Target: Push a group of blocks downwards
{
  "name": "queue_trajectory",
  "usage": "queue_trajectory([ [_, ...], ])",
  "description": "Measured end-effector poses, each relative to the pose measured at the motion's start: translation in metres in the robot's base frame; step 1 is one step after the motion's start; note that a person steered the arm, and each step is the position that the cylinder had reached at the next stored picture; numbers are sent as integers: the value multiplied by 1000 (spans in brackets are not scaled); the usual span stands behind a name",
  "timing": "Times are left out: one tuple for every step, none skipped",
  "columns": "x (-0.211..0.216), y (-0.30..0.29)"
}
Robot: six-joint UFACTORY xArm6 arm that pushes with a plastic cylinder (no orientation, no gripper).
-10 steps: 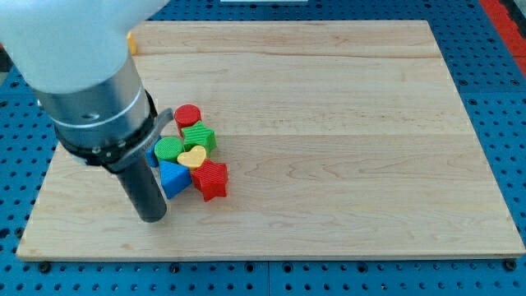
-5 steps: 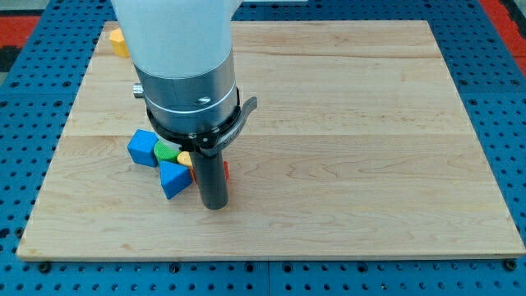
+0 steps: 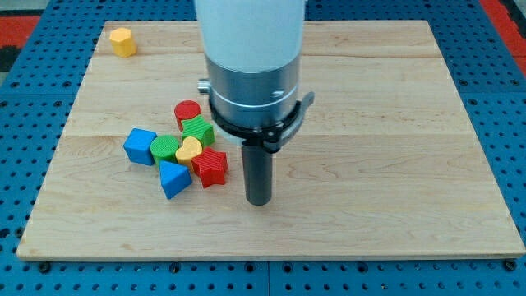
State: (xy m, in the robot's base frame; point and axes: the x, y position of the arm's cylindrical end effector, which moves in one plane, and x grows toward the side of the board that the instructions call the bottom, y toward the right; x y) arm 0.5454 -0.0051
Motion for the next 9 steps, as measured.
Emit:
queue_trajectory([
  [-29, -8],
  [-70, -20],
  [-110, -38],
  [-155, -75],
  [-180, -105],
  [-188, -129],
  [-175, -150],
  [-168, -149],
  [-194, -113],
])
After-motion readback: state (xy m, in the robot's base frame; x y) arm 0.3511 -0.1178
